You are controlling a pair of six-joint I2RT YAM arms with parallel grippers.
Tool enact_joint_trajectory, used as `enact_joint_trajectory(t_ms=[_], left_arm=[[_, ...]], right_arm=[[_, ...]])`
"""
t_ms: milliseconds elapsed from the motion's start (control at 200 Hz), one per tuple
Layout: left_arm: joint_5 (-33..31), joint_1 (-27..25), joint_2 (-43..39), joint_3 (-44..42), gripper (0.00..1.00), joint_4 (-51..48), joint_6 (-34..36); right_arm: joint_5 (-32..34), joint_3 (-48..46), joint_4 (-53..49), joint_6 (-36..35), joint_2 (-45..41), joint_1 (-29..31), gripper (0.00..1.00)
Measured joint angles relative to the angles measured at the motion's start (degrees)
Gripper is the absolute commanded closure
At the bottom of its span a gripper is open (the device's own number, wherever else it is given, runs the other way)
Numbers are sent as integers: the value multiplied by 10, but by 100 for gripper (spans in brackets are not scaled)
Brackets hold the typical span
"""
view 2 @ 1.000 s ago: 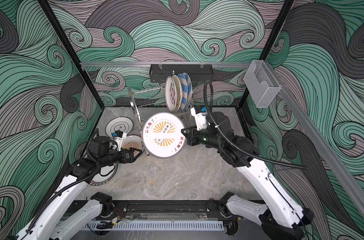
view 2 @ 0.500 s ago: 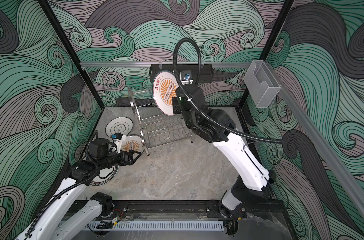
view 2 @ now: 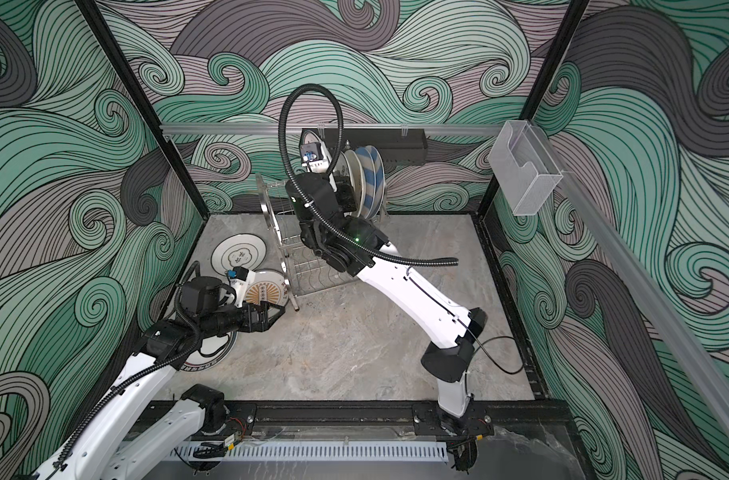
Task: Load the plates into the dish rack
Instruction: 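Lower the sunburst plate into the rack beside the red-lettered plate, right gripper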
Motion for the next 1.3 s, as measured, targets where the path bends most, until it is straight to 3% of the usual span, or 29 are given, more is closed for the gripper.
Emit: enact_joint_trajectory(t_ms=[475, 1296], left_arm=[[0, 0, 5, 0, 2, 0, 0], [0, 0, 8, 0, 1, 0, 0]], right_arm=[[41, -24, 86, -10, 18, -13, 100], [28, -56, 26, 76, 36, -35, 100]])
